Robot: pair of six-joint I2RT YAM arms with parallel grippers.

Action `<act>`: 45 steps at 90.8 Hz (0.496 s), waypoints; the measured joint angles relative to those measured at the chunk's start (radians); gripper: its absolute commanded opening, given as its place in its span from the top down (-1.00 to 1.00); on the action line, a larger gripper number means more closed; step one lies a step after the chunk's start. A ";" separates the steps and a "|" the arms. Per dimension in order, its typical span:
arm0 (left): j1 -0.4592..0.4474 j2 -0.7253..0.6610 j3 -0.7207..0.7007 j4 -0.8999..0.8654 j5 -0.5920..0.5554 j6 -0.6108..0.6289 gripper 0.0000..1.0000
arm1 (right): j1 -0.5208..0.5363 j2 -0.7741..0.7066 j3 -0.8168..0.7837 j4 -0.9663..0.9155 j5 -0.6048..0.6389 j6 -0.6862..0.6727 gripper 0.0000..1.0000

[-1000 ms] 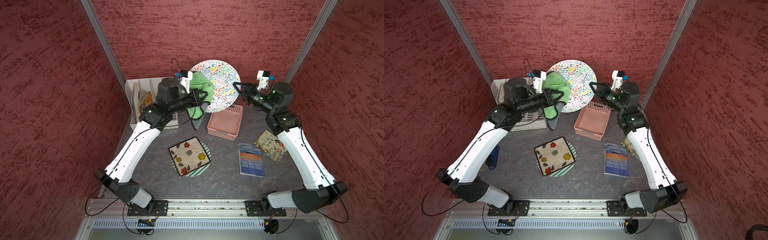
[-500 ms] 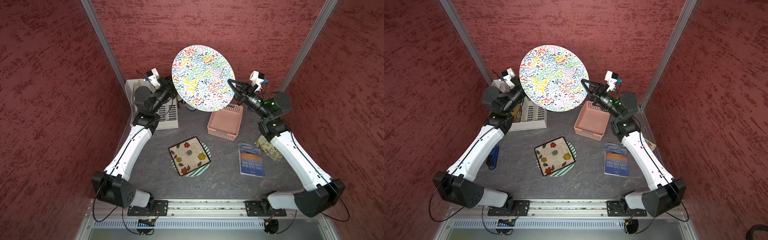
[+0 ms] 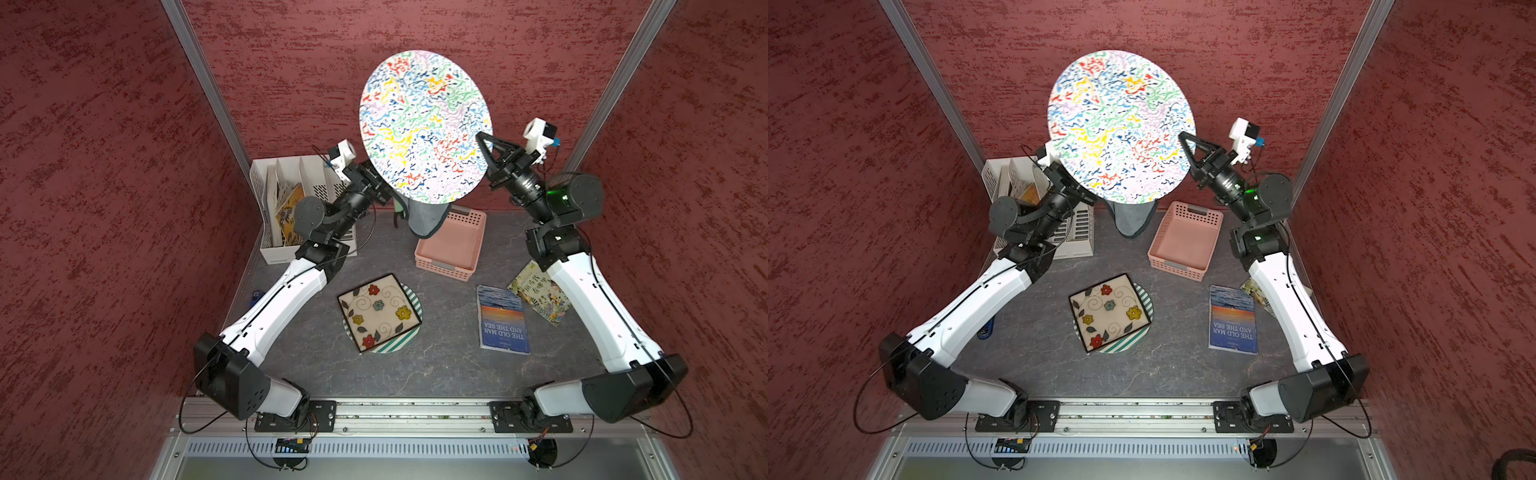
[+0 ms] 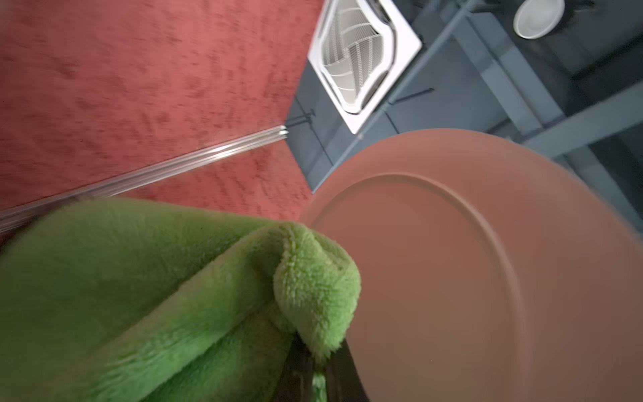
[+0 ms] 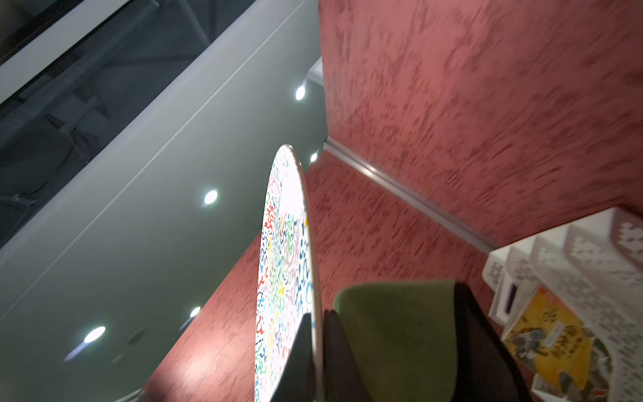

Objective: Wipe the wet plate dry
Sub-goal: Wipe the plate with towel, then place the plate on the plate.

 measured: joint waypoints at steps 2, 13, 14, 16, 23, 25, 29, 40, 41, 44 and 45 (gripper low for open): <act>0.024 -0.031 -0.037 -0.037 0.000 0.014 1.00 | -0.019 -0.013 -0.019 -0.022 0.006 -0.016 1.00; 0.165 -0.248 -0.093 -0.438 -0.044 0.253 1.00 | -0.034 -0.104 -0.154 -0.212 0.019 -0.183 1.00; 0.172 -0.264 -0.085 -0.474 -0.053 0.271 1.00 | -0.029 -0.114 -0.171 -0.228 0.017 -0.197 1.00; 0.182 -0.296 -0.064 -0.557 -0.068 0.334 1.00 | -0.017 -0.138 -0.213 -0.257 0.011 -0.226 1.00; 0.195 -0.380 0.032 -0.811 -0.130 0.520 1.00 | 0.032 -0.205 -0.355 -0.340 -0.013 -0.311 1.00; 0.196 -0.393 0.053 -0.867 -0.147 0.572 1.00 | 0.050 -0.219 -0.395 -0.364 -0.019 -0.338 1.00; 0.198 -0.424 0.084 -0.972 -0.179 0.663 1.00 | 0.083 -0.231 -0.452 -0.403 -0.029 -0.383 1.00; 0.207 -0.451 0.082 -1.179 -0.244 0.843 1.00 | 0.188 -0.187 -0.546 -0.491 -0.042 -0.506 1.00; 0.208 -0.450 0.077 -1.193 -0.248 0.853 1.00 | 0.195 -0.181 -0.550 -0.494 -0.042 -0.513 1.00; 0.209 -0.443 0.060 -1.234 -0.259 0.881 1.00 | 0.216 -0.159 -0.561 -0.500 -0.042 -0.536 1.00; 0.211 -0.440 0.050 -1.251 -0.265 0.892 1.00 | 0.222 -0.150 -0.563 -0.501 -0.042 -0.542 1.00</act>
